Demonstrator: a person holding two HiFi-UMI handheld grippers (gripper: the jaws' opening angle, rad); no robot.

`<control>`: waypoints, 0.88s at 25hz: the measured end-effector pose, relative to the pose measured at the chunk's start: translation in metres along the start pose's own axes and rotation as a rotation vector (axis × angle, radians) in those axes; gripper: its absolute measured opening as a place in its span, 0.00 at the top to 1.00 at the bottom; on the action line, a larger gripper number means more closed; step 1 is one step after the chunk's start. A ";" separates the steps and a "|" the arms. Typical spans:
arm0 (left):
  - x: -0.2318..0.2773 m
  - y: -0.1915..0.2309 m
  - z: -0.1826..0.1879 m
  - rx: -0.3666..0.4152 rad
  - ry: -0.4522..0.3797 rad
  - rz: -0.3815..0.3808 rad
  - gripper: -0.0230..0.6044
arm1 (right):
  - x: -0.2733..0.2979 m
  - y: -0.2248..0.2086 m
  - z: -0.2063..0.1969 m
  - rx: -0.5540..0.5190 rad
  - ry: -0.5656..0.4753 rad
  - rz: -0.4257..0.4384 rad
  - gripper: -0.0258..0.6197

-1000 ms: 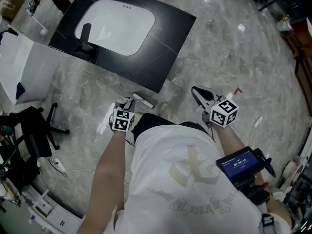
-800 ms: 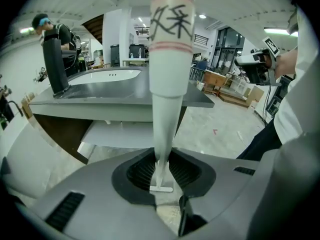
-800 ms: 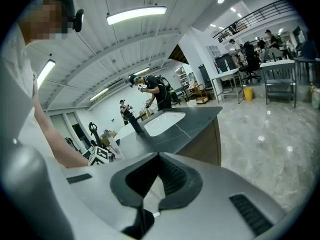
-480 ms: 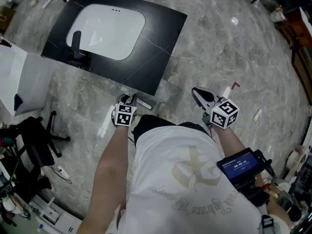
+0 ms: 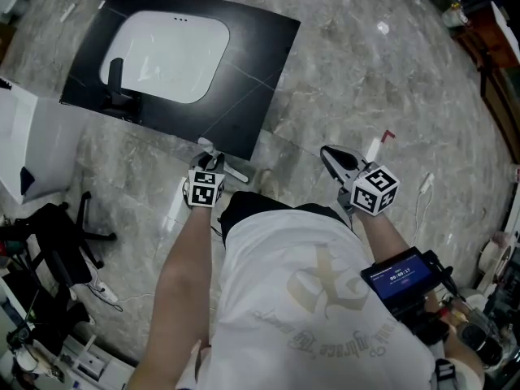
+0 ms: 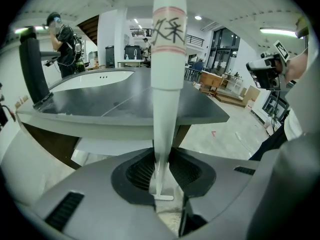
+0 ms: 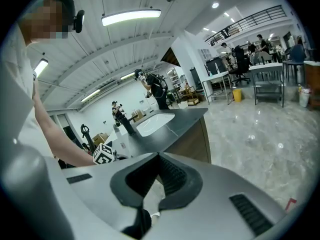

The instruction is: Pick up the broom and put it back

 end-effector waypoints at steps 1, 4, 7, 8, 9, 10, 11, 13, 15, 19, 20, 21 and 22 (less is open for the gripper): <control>0.000 0.000 0.000 -0.003 0.002 -0.001 0.81 | 0.000 0.000 0.000 0.000 -0.001 0.002 0.93; -0.001 0.000 -0.002 -0.018 0.013 -0.002 0.81 | 0.002 0.000 0.001 -0.002 -0.001 0.013 0.93; -0.007 -0.002 -0.005 -0.031 0.015 0.006 0.79 | 0.004 0.000 0.002 -0.006 0.001 0.029 0.93; -0.010 -0.003 -0.007 -0.036 0.016 0.011 0.79 | 0.004 0.000 0.002 -0.009 0.004 0.036 0.93; -0.014 -0.004 -0.008 -0.042 0.017 0.017 0.79 | 0.005 0.001 0.002 -0.012 0.007 0.044 0.93; -0.018 -0.005 -0.009 -0.050 0.018 0.025 0.79 | 0.006 0.002 0.003 -0.016 0.010 0.053 0.93; -0.022 -0.007 -0.010 -0.060 0.016 0.032 0.79 | 0.007 0.003 0.003 -0.021 0.014 0.064 0.93; -0.030 -0.010 -0.011 -0.086 0.003 0.045 0.79 | 0.009 0.006 0.005 -0.036 0.024 0.085 0.93; -0.041 -0.011 -0.015 -0.120 -0.015 0.058 0.79 | 0.017 0.011 0.003 -0.050 0.034 0.108 0.93; -0.072 -0.004 -0.022 -0.166 -0.054 0.111 0.79 | 0.043 0.029 -0.001 -0.073 0.043 0.178 0.93; -0.079 -0.006 -0.020 -0.177 -0.067 0.123 0.79 | 0.046 0.033 0.000 -0.079 0.045 0.194 0.93; -0.086 -0.010 -0.018 -0.188 -0.080 0.133 0.79 | 0.047 0.036 0.001 -0.085 0.047 0.208 0.93; -0.093 -0.013 -0.015 -0.199 -0.093 0.142 0.79 | 0.048 0.039 0.001 -0.090 0.050 0.220 0.93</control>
Point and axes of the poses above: the fingertips, and each gripper's own axes: x forward along the fingers, y to its left, z out of its top, the point moved 4 cm from there along -x, backward along the fingers, and after that the axes turned 14 degrees about x, right-handed, at the moved point
